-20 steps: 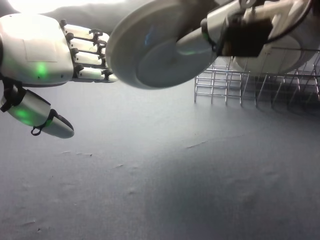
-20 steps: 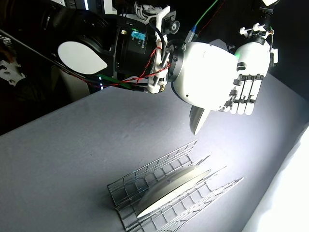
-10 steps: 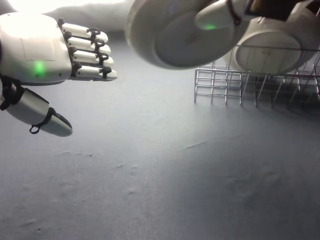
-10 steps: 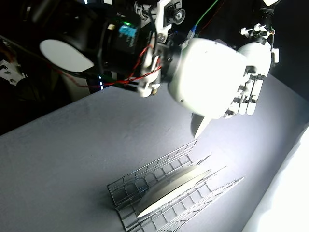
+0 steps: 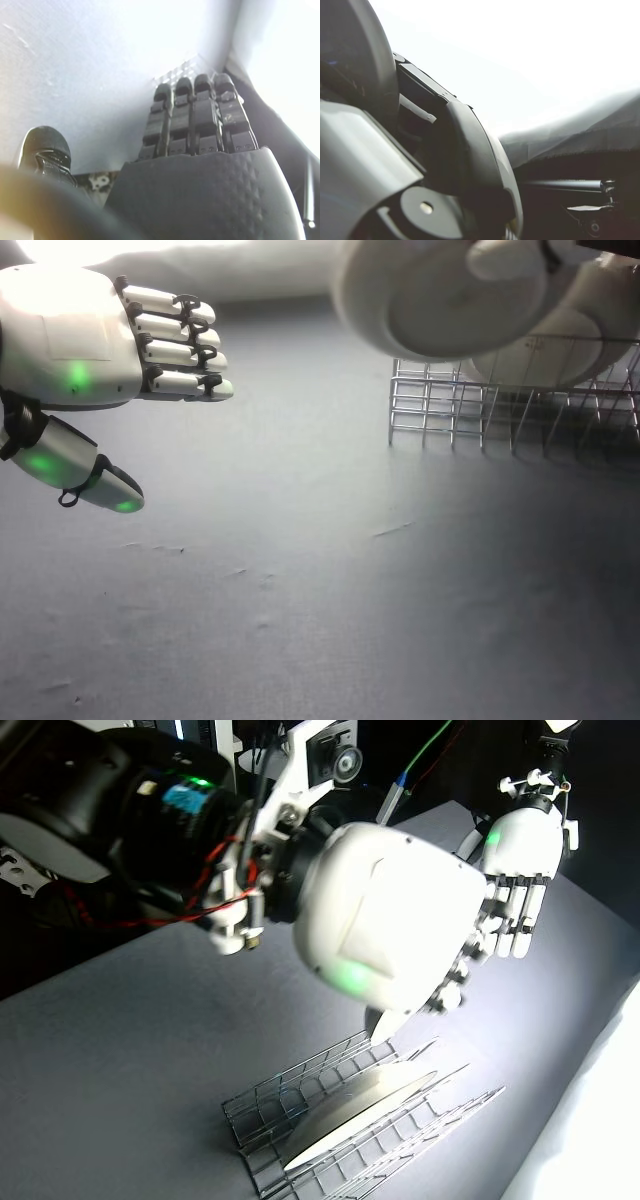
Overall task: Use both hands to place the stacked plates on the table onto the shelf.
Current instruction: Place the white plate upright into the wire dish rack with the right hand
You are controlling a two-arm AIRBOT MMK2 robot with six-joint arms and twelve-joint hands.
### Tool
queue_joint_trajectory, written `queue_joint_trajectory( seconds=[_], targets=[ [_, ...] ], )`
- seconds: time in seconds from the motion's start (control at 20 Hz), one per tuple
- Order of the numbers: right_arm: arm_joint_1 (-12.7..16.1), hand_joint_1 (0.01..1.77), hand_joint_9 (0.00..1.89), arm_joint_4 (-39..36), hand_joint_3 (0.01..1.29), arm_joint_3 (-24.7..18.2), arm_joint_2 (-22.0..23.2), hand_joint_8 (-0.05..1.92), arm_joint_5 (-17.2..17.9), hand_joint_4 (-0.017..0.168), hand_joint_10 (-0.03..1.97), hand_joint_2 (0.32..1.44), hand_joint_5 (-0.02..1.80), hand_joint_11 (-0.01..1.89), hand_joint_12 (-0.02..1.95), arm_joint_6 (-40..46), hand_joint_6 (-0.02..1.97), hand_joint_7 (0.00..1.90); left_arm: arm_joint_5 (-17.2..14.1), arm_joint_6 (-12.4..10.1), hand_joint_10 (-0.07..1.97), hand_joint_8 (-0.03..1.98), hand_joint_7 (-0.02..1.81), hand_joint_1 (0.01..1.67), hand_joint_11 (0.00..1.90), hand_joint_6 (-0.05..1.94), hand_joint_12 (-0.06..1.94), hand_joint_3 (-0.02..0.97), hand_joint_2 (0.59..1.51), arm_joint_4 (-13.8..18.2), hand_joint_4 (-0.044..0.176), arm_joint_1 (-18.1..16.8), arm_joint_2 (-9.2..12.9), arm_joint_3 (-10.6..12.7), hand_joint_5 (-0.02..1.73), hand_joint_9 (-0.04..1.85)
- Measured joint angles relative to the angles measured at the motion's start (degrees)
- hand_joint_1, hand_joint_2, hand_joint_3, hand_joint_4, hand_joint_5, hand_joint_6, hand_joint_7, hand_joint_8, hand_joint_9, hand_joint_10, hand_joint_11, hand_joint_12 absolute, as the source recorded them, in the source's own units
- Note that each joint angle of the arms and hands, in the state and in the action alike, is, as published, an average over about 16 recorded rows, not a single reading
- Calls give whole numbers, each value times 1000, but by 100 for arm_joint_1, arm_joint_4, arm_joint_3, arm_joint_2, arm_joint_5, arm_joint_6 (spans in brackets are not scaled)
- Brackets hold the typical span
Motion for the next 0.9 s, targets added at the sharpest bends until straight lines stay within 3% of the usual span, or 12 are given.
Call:
queue_joint_trajectory(
  seconds=[0.35,0.9],
  targets=[
    [-356,1386,1051,-20,14,2,223,775,176,-6,936,957,966,880,1241,-5,893,1078,-20,-77,10,18,104,21,16,20,63,-2,1087,2,1,0,-5,3,98,65],
    [-1095,1386,1052,-128,15,79,314,785,726,-6,938,957,958,874,1253,-19,903,1067,-104,-277,10,17,112,21,20,19,61,-2,1090,9,1,35,-9,-59,105,72]
  ],
)
